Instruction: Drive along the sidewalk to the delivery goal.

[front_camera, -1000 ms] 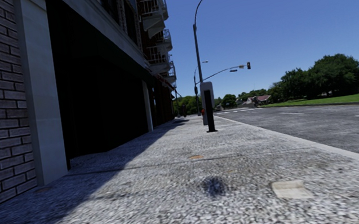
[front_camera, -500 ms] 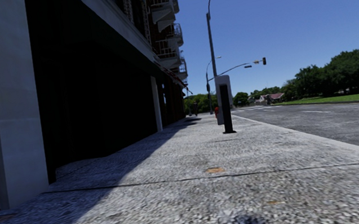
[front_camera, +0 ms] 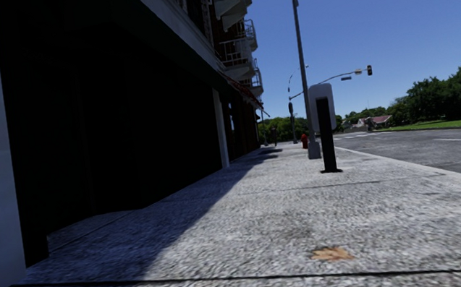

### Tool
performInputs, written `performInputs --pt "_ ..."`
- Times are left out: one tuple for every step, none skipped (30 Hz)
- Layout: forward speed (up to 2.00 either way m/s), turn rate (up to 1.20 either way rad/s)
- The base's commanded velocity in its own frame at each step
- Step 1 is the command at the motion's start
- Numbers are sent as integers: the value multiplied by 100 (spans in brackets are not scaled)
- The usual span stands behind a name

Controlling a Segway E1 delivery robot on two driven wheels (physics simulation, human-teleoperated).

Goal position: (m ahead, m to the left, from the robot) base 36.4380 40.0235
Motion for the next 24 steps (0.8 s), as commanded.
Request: performInputs --pt "187 0" --pt "187 0" --pt "187 0" --pt "187 0" --pt "187 0" --pt "187 0" --pt "187 0" --pt "187 0" --pt "187 0" --pt "187 -25" --pt "187 -41" --pt "187 -41" --pt "187 -45" --pt "187 -46" --pt "187 -46" --pt "187 -46" --pt "187 -46" --pt "187 -46" --pt "187 -45" --pt "187 -33" --pt "187 -33" --pt "187 -30" --pt "187 -28" --pt "187 -10"
